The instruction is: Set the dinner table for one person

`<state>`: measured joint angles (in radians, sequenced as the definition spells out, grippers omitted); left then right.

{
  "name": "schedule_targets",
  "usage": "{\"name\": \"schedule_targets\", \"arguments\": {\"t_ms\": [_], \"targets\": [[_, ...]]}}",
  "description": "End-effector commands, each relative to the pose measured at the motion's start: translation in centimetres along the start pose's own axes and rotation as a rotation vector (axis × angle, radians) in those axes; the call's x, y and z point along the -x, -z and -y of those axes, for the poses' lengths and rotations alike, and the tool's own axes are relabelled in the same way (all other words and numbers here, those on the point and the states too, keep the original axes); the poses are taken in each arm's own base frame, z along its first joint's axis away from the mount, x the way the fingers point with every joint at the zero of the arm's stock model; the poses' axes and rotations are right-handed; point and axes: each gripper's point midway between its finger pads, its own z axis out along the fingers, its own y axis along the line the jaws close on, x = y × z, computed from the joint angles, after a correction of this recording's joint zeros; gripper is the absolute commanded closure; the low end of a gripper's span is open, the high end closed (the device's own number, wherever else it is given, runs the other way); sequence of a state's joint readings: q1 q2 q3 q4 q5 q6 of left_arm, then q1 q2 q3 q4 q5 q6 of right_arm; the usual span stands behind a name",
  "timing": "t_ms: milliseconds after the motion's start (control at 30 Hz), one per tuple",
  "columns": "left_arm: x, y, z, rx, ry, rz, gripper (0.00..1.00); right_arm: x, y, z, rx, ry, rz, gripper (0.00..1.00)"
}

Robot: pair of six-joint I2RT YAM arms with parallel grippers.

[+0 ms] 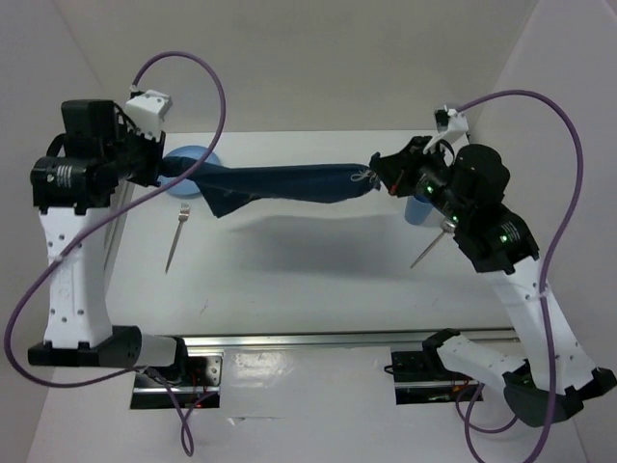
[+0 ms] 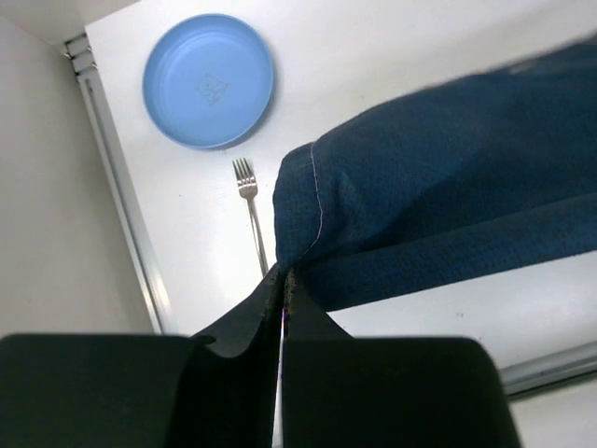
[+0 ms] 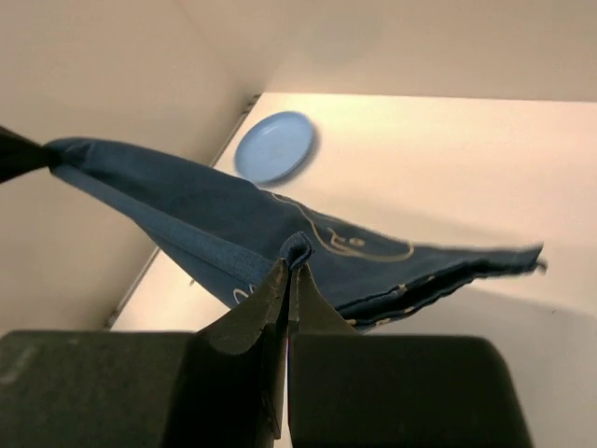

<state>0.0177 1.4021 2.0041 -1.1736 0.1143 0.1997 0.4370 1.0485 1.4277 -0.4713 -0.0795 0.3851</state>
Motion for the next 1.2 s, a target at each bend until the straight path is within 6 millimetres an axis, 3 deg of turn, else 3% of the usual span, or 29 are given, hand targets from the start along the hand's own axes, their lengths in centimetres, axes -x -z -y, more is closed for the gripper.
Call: {"name": "schedule_targets", "arguments": {"t_ms": [0, 33, 167, 267, 367, 500, 567, 600, 633, 667, 700, 733, 767, 800, 833, 867, 900, 933, 967, 1000, 1033, 1067, 1100, 1133, 1167], "targets": [[-3.0, 4.0, -2.0, 0.128, -0.065, -0.085, 1.00, 0.5, 3.6, -0.4, 0.002, 0.020, -0.022, 1.00], [-3.1, 5.7, -1.9, 0.147, -0.078, -0.065, 1.00, 0.2, 5.0, -1.0, 0.023, 0.019, -0.041, 1.00], [-4.6, 9.4, -1.7, 0.201, -0.112, -0.046, 1.00, -1.2, 8.5, -3.6, 0.153, -0.012, -0.116, 1.00], [-6.2, 10.5, -2.3, 0.259, -0.125, -0.071, 1.00, -3.0, 10.3, -4.2, 0.173, -0.102, -0.184, 1.00], [-7.5, 9.9, -2.4, 0.264, -0.138, -0.121, 1.00, -4.3, 10.8, -3.7, 0.138, -0.159, -0.227, 1.00], [-8.0, 5.5, -1.8, 0.155, -0.131, -0.221, 1.00, -6.1, 7.6, -0.1, -0.047, -0.196, -0.265, 1.00], [-8.2, 1.6, -1.9, 0.096, -0.123, -0.304, 1.00, -6.9, 5.3, 1.2, -0.096, -0.185, -0.292, 1.00], [-8.4, 0.1, -1.5, 0.065, -0.118, -0.339, 1.00, -8.0, 2.7, 2.3, -0.142, -0.188, -0.332, 1.00], [-8.1, -1.4, -1.8, 0.062, -0.118, -0.347, 1.00, -8.8, 1.2, 3.9, -0.208, -0.181, -0.343, 1.00], [-8.6, -4.2, -1.7, 0.031, -0.122, -0.406, 1.00, -9.4, -0.2, 5.0, -0.252, -0.165, -0.353, 1.00], [-8.6, -5.8, -1.4, 0.007, -0.104, -0.409, 1.00, -10.7, -2.8, 6.7, -0.309, -0.148, -0.378, 1.00], [-8.5, -7.3, -1.4, -0.002, -0.086, -0.408, 1.00, -11.2, -4.1, 7.9, -0.349, -0.129, -0.377, 1.00], [-8.1, -9.4, -1.6, 0.000, -0.069, -0.382, 1.00, -11.0, -5.4, 9.8, -0.414, -0.108, -0.352, 1.00], [-8.6, -12.2, -1.0, -0.034, -0.049, -0.411, 1.00, -12.4, -8.1, 11.7, -0.443, -0.093, -0.383, 1.00], [-8.9, -13.8, -1.1, -0.032, -0.027, -0.419, 1.00, -12.3, -9.3, 14.0, -0.486, -0.101, -0.378, 1.00], [-8.5, -15.4, -1.5, -0.013, -0.013, -0.416, 1.00, -11.8, -11.0, 14.1, -0.442, -0.127, -0.377, 1.00], [-8.4, -17.0, -1.7, -0.012, 0.003, -0.423, 1.00, -14.4, -13.3, 16.2, -0.453, -0.135, -0.447, 0.99], [-9.9, -20.7, -1.6, -0.021, 0.049, -0.488, 0.96, -14.6, -14.6, 17.8, -0.457, -0.146, -0.456, 0.87], [-7.8, -22.2, -2.5, 0.008, 0.065, -0.440, 0.87, -13.2, -16.4, 18.3, -0.453, -0.146, -0.421, 0.77], [-7.8, -23.7, -2.9, 0.028, 0.086, -0.455, 0.79, -16.2, -18.5, 20.2, -0.477, -0.143, -0.487, 0.67], [-8.3, -24.8, -3.0, 0.047, 0.134, -0.489, 0.66, -16.4, -19.6, 21.4, -0.478, -0.110, -0.497, 0.53], [-7.7, -27.5, -3.7, 0.067, 0.150, -0.478, 0.23, -13.9, -21.4, 21.3, -0.467, -0.082, -0.444, 0.33], [-7.6, -28.0, -4.1, 0.092, 0.163, -0.483, 0.08, -16.0, -22.8, 22.9, -0.490, -0.071, -0.494, 0.31], [-7.6, -28.4, -4.0, 0.100, 0.195, -0.482, 0.00, -16.5, -23.0, 22.7, -0.485, -0.039, -0.537, 0.29], [-7.1, -28.8, -4.2, 0.105, 0.194, -0.456, 0.00, -15.9, -23.6, 22.2, -0.477, -0.018, -0.530, 0.29]]}}
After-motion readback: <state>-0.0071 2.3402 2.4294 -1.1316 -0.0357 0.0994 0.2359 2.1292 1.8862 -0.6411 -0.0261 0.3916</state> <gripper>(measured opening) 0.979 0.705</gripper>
